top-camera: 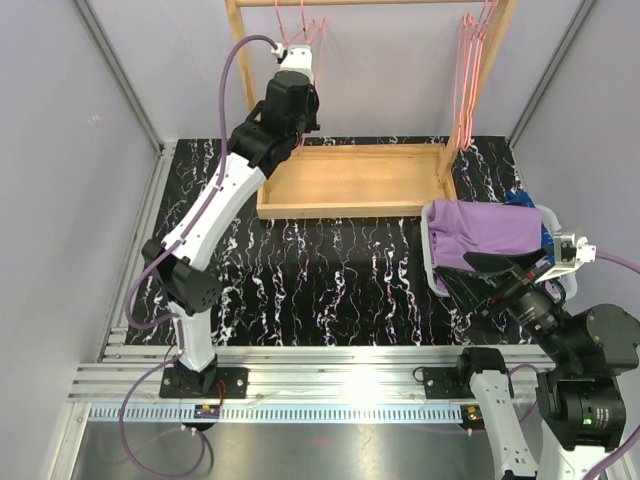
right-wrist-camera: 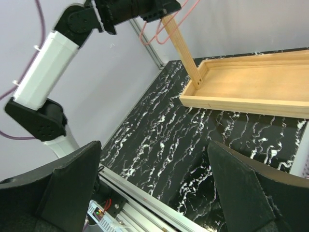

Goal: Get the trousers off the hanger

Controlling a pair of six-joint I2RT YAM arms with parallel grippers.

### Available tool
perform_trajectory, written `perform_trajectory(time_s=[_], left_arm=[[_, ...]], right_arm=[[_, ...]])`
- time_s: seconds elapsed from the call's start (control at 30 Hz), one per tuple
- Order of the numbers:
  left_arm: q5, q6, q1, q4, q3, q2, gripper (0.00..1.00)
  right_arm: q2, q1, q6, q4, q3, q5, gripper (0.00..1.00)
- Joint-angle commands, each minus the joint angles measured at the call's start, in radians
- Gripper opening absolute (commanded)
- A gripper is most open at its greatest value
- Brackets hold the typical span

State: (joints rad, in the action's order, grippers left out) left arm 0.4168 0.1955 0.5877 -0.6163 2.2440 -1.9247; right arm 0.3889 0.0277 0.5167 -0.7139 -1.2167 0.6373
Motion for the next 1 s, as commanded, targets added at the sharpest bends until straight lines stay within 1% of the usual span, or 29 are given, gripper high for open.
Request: perform_trajectory(time_s=[0.0,0.03,0.07,0.13,0.17,0.23,0.27,0.37,0.4,0.43,0.47,0.5,0.57,0.6,0.63,0.67,0.7,0.77,0.8,0.87,0.9,0.93,0.97], left_arm=[[-0.053,0.09,-0.008,-0.003,-0.034,0.11,0.05],[-0.073,0.102,-0.008,-0.02,-0.034,0.121,0.09],[-0.085,0.111,-0.008,-0.029,-0.034,0.148,0.19],[-0.131,0.137,-0.008,-0.046,-0.037,0.174,0.3],[-0.151,0.139,-0.008,-0.048,-0.04,0.208,0.39],[-0.187,0.145,-0.005,-0.056,-0.049,0.24,0.47],[-0.191,0.148,-0.005,-0.062,-0.05,0.271,0.54],[-0.22,0.16,0.0,-0.089,-0.072,0.326,0.62],[-0.225,0.165,0.001,-0.1,-0.081,0.369,0.66],[-0.225,0.165,0.004,-0.105,-0.09,0.389,0.67],[-0.219,0.165,0.011,-0.111,-0.121,0.417,0.69],[-0.193,0.156,0.015,-0.121,-0.136,0.464,0.73],[-0.152,0.125,0.038,-0.137,-0.2,0.518,0.8],[-0.082,0.114,0.049,-0.152,-0.23,0.542,0.99],[-0.038,0.107,0.058,-0.157,-0.257,0.599,0.99],[0.0,0.096,0.081,-0.158,-0.289,0.624,0.99],[0.073,0.075,0.089,-0.157,-0.363,0.651,0.99],[0.143,0.065,0.103,-0.171,-0.429,0.717,0.99],[0.198,0.067,0.103,-0.192,-0.489,0.737,0.99],[0.253,0.07,0.103,-0.214,-0.555,0.814,0.99],[0.295,0.07,0.103,-0.223,-0.587,0.843,0.99],[0.307,0.067,0.101,-0.224,-0.659,0.877,0.99],[0.319,0.062,0.1,-0.227,-0.69,0.933,0.99]], right_arm=[[0.014,-0.006,-0.052,-0.039,-0.017,-0.03,1.0],[0.018,-0.006,-0.067,-0.062,-0.021,-0.059,1.0],[0.019,-0.008,-0.084,-0.076,-0.026,-0.076,1.0],[0.027,-0.008,-0.128,-0.108,-0.04,-0.12,0.99],[0.031,-0.008,-0.157,-0.12,-0.041,-0.134,0.99],[0.045,-0.008,-0.181,-0.163,-0.053,-0.177,1.0],[0.051,-0.008,-0.202,-0.179,-0.055,-0.185,0.99],[0.068,-0.008,-0.248,-0.229,-0.064,-0.238,0.99],[0.07,-0.008,-0.256,-0.246,-0.064,-0.258,0.99],[0.071,-0.008,-0.265,-0.255,-0.066,-0.304,0.99],[0.073,-0.009,-0.285,-0.263,-0.067,-0.33,0.99],[0.08,-0.011,-0.299,-0.283,-0.075,-0.384,1.0],[0.087,-0.023,-0.34,-0.303,-0.087,-0.433,0.99],[0.103,-0.023,-0.354,-0.324,-0.104,-0.479,1.0],[0.113,-0.023,-0.365,-0.334,-0.113,-0.508,0.99],[0.122,-0.066,-0.383,-0.34,-0.122,-0.533,0.99],[0.145,-0.077,-0.391,-0.346,-0.145,-0.577,0.99],[0.168,-0.11,-0.412,-0.351,-0.191,-0.616,0.99],[0.197,-0.124,-0.42,-0.364,-0.21,-0.669,1.0],[0.229,-0.149,-0.434,-0.386,-0.265,-0.727,0.99],[0.257,-0.176,-0.438,-0.401,-0.28,-0.789,1.0],[0.269,-0.19,-0.438,-0.41,-0.296,-0.813,0.99],[0.278,-0.201,-0.44,-0.417,-0.317,-0.83,1.0]])
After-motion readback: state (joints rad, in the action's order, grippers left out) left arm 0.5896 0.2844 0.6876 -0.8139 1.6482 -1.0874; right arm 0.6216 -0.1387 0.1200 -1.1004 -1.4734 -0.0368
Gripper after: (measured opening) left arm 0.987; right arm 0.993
